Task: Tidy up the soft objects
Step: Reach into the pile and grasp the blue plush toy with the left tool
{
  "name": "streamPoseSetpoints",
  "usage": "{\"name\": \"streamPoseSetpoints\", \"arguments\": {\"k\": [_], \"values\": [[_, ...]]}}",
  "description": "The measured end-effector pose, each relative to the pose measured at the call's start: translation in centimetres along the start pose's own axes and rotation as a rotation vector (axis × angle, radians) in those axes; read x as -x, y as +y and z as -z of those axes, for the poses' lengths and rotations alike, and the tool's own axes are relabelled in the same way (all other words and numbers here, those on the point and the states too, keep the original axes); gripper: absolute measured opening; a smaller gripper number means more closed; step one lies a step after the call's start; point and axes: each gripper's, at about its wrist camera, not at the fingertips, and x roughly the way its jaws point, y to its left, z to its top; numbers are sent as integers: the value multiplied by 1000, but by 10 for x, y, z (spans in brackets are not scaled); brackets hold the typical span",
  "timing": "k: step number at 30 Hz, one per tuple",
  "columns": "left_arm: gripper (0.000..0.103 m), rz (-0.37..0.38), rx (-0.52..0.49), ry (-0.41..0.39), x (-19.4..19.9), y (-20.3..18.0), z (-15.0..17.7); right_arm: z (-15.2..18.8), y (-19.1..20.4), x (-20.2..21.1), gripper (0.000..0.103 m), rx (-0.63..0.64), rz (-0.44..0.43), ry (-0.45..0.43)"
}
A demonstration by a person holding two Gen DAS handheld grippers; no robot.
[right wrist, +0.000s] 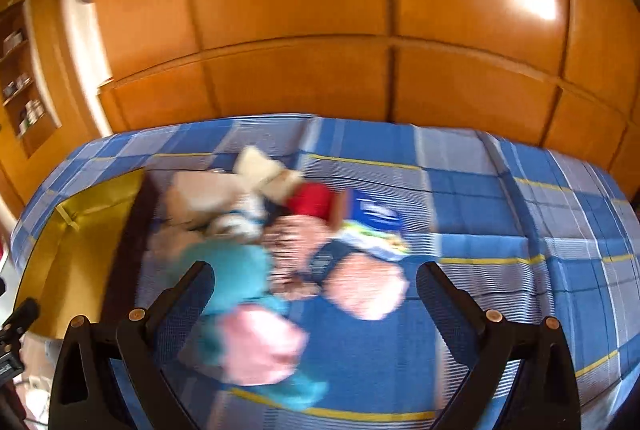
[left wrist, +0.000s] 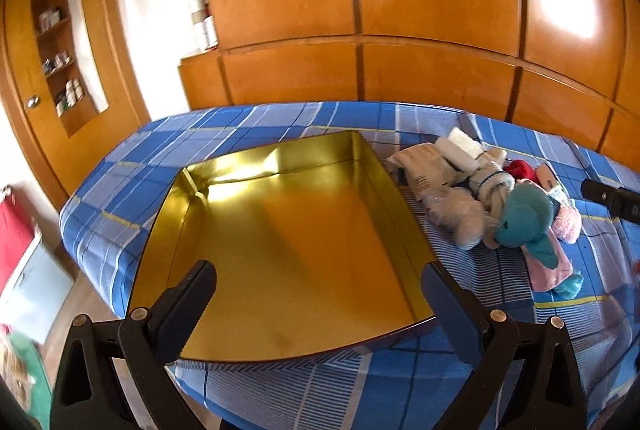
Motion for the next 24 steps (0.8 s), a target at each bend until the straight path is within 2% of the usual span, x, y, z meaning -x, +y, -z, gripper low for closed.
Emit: {"name": "streamPoseSetpoints", "arguments": {"k": [6, 9, 16, 24], "values": [[103, 73, -68, 13, -1, -22, -9, -1, -65, -14, 103, -113, 77, 49], [103, 96, -99, 16, -2, -36, -11, 0, -88, -19, 103, -195, 77, 59], [103, 163, -161, 40, -8, -70, -22, -2, -94, -19, 103, -235, 50, 58], [102, 285, -224, 79, -23, -120, -35, -3, -109, -17, 103, -308, 34, 50]]}}
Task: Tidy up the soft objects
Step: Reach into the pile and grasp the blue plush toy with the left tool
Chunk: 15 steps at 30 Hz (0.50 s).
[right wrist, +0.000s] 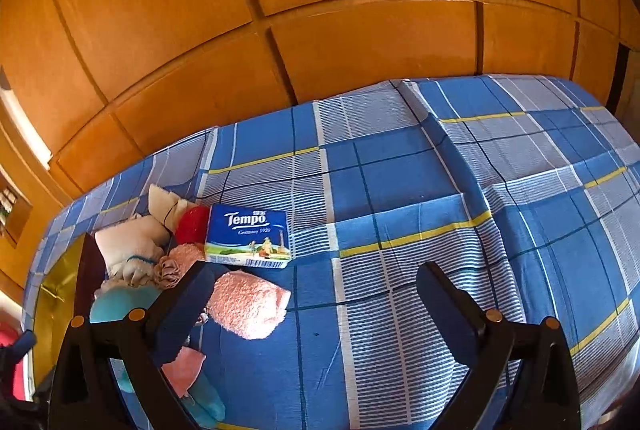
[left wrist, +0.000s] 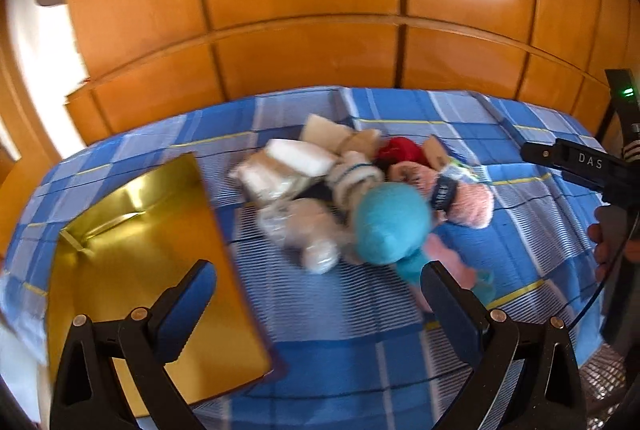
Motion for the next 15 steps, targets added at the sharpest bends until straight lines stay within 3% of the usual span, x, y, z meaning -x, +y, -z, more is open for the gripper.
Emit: {"name": "streamPoseSetpoints", "arguments": {"k": [3, 7, 15], "values": [[99, 89, 11, 52, -20, -11, -12, -1, -2, -1, 103, -9, 3, 8], [98, 177, 125, 121, -50, -7, -30, -1, -1, 0, 103, -6, -2, 10], [96, 237, 210, 214, -90, -2, -41, -3, 2, -1, 103, -2, -35, 20]]}}
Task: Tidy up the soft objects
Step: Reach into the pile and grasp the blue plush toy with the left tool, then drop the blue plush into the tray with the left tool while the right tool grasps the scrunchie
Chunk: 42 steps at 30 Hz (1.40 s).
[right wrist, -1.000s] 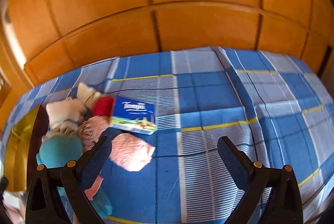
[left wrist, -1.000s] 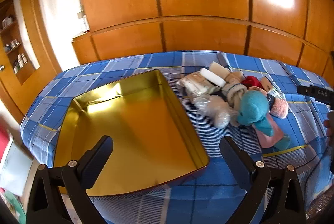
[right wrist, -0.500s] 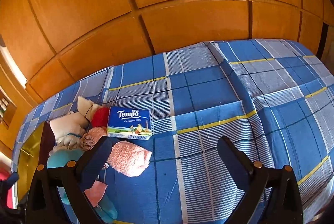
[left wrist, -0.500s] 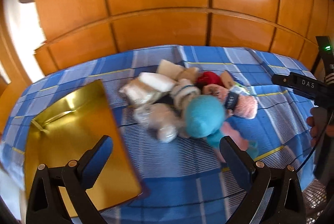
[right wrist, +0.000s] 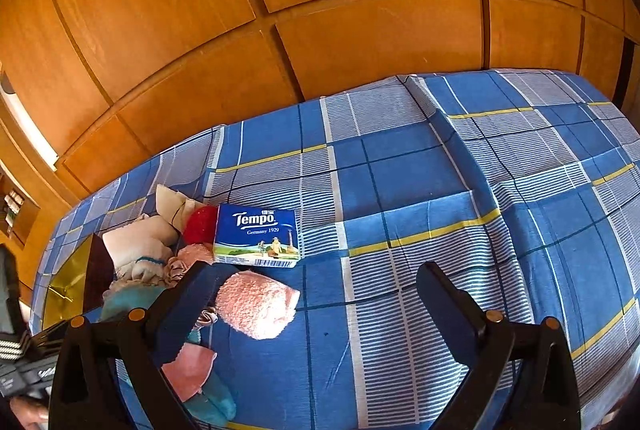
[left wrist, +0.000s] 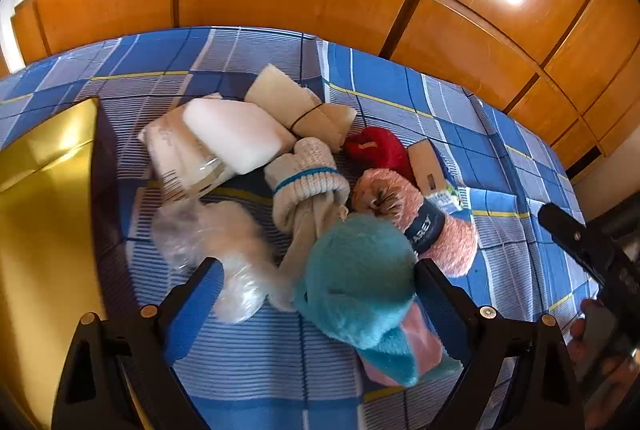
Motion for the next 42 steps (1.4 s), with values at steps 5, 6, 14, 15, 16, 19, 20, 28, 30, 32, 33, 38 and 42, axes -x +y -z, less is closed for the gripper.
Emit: {"name": "streamPoseSetpoints", "arguments": {"k": [5, 6, 14, 15, 16, 19, 20, 28, 30, 32, 33, 38, 42], "values": [[52, 12, -28, 29, -17, -14, -5, 0, -1, -1, 103, -4, -7, 9], [51, 31, -38, 43, -21, -16, -5, 0, -1, -1, 103, -4, -4, 11], [48, 109, -47, -10, 7, -13, 6, 2, -3, -5, 103, 2, 7, 30], [48, 120, -47, -19, 15, -12, 8, 2, -2, -6, 103, 6, 6, 32], [48, 129, -52, -31, 24, -10, 10, 3, -1, -6, 103, 12, 4, 34], [49, 157, -55, -76, 58, 6, 16, 5, 4, -6, 103, 33, -16, 37], [49, 152, -54, -89, 68, 12, 17, 6, 7, -6, 103, 42, -34, 38], [50, -82, 71, -156, 121, 118, 19, 22, 48, -8, 87, 224, -144, 81], [50, -128, 110, -165, 129, 144, 21, 29, 60, -10, 78, 282, -155, 93], [50, -187, 139, -166, 132, 171, 24, 36, 74, -12, 69, 334, -170, 106], [50, -206, 153, -161, 131, 183, 26, 38, 79, -14, 63, 350, -176, 113], [51, -258, 209, -141, 117, 221, 23, 43, 99, -26, 48, 375, -193, 144], [54, -247, 209, -144, 99, 222, 10, 42, 109, -40, 48, 374, -180, 159]]}}
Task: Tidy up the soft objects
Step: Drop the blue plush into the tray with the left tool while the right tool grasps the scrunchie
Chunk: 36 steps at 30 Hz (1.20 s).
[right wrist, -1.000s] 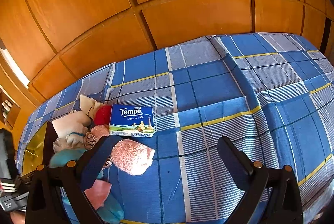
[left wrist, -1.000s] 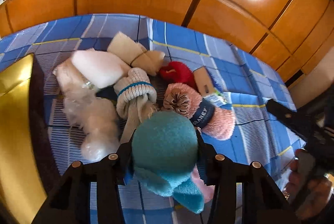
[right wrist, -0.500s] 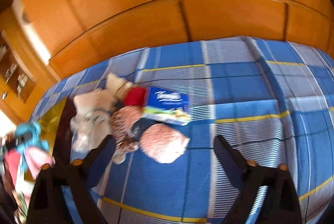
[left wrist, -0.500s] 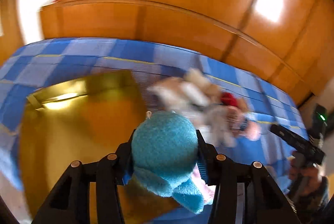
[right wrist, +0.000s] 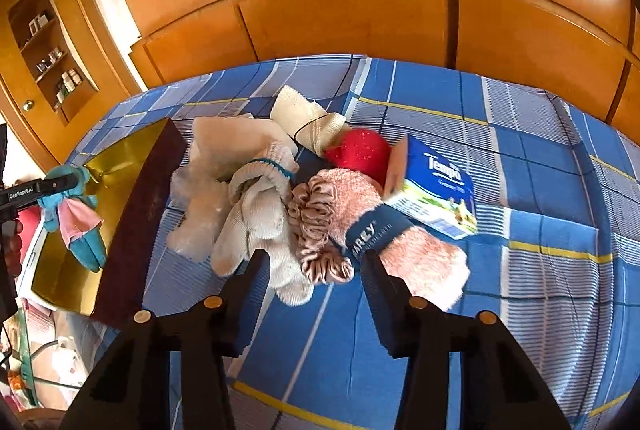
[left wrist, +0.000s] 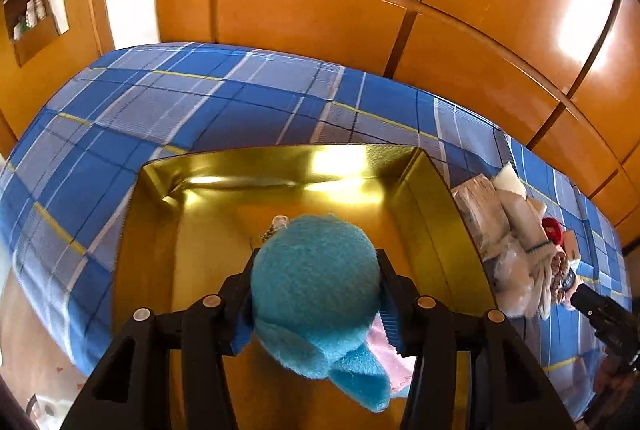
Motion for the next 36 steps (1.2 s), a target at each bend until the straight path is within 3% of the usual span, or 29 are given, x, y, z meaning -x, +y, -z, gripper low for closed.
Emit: {"name": "streamPoseSetpoints", "arguments": {"k": [5, 8, 13, 20, 23, 25, 27, 36], "values": [[55, -3, -23, -1, -28, -24, -16, -11, -3, -16, 47, -28, 22, 8], [58, -15, -48, -2, -42, -39, -22, -15, -6, -23, 41, -42, 14, 4], [77, -51, -53, -9, -54, -46, -27, -18, 1, -32, 35, -28, -21, 7], [78, -85, -27, -36, -50, -41, -27, -15, 8, -47, 33, 6, -4, 26], [78, -111, -23, -59, -39, -40, -22, -14, 2, -50, 32, -28, -28, 30], [78, -140, -31, -93, -26, -42, -17, -14, 2, -50, 16, -21, -11, 31], [81, -160, -43, -133, -9, -45, -10, -14, 1, -49, 13, -16, -18, 30], [91, -252, -108, -314, 66, -70, 29, -16, 17, -26, 13, 57, -44, -24]]}}
